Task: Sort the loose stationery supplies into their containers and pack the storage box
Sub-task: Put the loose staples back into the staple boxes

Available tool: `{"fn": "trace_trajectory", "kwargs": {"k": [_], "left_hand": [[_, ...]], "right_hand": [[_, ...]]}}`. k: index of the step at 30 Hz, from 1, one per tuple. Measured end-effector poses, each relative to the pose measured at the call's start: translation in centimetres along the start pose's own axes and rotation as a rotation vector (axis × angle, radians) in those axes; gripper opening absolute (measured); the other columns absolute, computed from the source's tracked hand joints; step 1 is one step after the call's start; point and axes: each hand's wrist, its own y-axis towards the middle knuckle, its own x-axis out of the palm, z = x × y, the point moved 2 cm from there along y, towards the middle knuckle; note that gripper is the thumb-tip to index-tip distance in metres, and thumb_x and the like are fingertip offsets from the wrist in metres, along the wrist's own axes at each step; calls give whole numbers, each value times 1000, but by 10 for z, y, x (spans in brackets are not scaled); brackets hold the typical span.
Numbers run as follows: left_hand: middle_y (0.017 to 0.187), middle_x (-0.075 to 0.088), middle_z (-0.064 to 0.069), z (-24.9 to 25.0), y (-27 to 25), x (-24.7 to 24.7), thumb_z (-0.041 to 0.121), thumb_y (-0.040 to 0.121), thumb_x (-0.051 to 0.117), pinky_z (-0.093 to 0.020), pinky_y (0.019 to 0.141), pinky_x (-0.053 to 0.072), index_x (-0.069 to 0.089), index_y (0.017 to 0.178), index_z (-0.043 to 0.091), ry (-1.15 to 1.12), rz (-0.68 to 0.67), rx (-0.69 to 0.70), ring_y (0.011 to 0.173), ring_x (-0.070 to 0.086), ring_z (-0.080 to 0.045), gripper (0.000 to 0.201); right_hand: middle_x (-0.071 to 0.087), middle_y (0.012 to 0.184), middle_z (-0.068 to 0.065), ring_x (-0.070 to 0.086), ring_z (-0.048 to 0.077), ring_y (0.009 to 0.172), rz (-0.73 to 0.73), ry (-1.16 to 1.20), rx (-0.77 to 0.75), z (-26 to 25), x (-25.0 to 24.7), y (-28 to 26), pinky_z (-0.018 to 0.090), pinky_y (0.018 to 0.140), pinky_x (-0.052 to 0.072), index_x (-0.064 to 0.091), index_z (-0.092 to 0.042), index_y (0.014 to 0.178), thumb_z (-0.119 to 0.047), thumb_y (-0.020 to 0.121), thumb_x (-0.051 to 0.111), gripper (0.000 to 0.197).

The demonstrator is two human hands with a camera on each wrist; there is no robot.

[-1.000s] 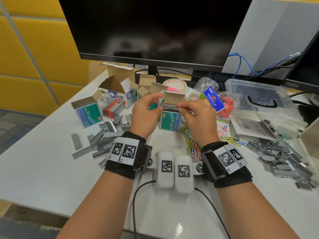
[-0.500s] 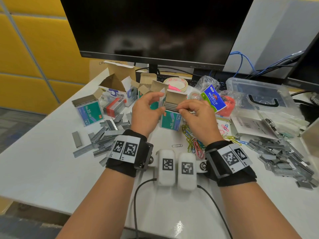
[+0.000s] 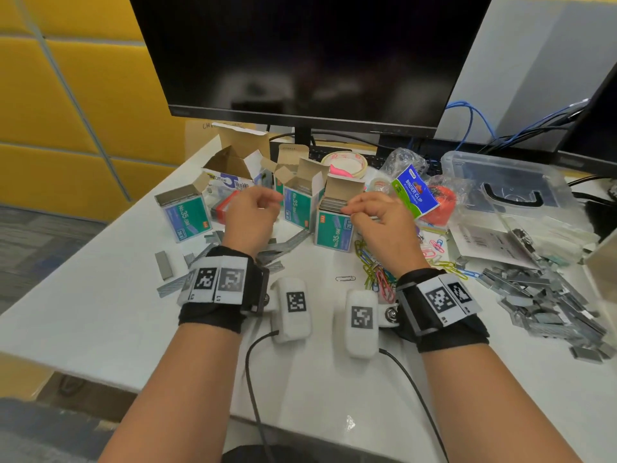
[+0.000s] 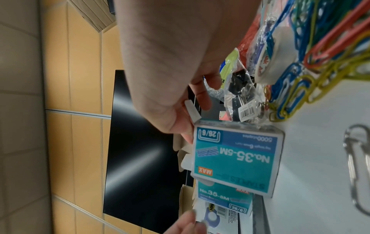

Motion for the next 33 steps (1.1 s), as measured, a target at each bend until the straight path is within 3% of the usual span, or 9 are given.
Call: {"fn": "trace_trajectory", "kwargs": {"k": [3,7,10,13,18,24,26,30,33], "left_hand": [[97,60,-4,5,2,2,12,89,60,-32,90,45,64,96,12,392,-199,-29,97,55,-20,8],[98,65,-6,3,6,11,24,78,74,-32,87,49,66,101,8,683,-328,-105,95,58,-21,30],[96,64,-5,1,11,20,36,69,80,-38,90,51,62,99,10,787,-355,-141,92,59,-22,43],[91,62,-4,2,13,23,38,70,80,-37,89,51,60,96,12,838,-354,-155,87,58,-21,42],[92,64,-6,-2,10,21,28,75,75,-37,86,52,64,100,10,796,-276,-130,89,60,-21,32],[100,65,-6,7,-1,11,24,85,66,-41,92,50,64,103,12,657,-122,-35,96,58,-22,22],[102,65,-6,13,-6,9,23,86,66,-40,92,50,65,101,12,522,-59,17,96,59,-22,19],[100,65,-5,26,-13,5,13,89,62,-27,82,49,68,99,12,337,70,184,88,56,-15,12],[88,64,1,34,-19,3,9,87,63,-17,71,46,71,95,11,211,119,301,78,53,-8,11]], "right_hand": [[60,105,-4,47,15,112,-5,35,7,-1,-1,-1,9,79,38,73,-10,96,-5,90,52,23],[61,105,-3,47,18,113,-5,35,11,-2,-1,-2,31,91,43,73,-10,96,-7,90,52,22],[59,104,-4,48,16,111,-5,47,2,-2,-1,-4,24,92,43,73,-10,96,-6,90,53,22],[61,106,-1,49,15,110,-6,42,-17,0,-1,-4,-2,78,32,73,-9,97,-5,90,53,22],[64,108,2,50,18,110,-3,32,-18,0,0,-3,13,85,33,73,-9,95,-6,89,53,21],[65,109,3,51,20,111,-8,8,-25,1,0,-3,-13,74,15,73,-9,96,-6,89,53,22],[66,108,3,51,20,110,8,14,-29,1,-1,-3,-9,84,17,74,-10,96,-6,89,53,22],[65,103,-6,54,15,105,176,93,-89,0,-5,-4,43,98,41,72,-14,102,-12,91,53,22],[61,103,-11,53,10,104,177,178,-95,-7,-8,-7,31,89,46,63,-26,117,-22,95,52,24]]}}
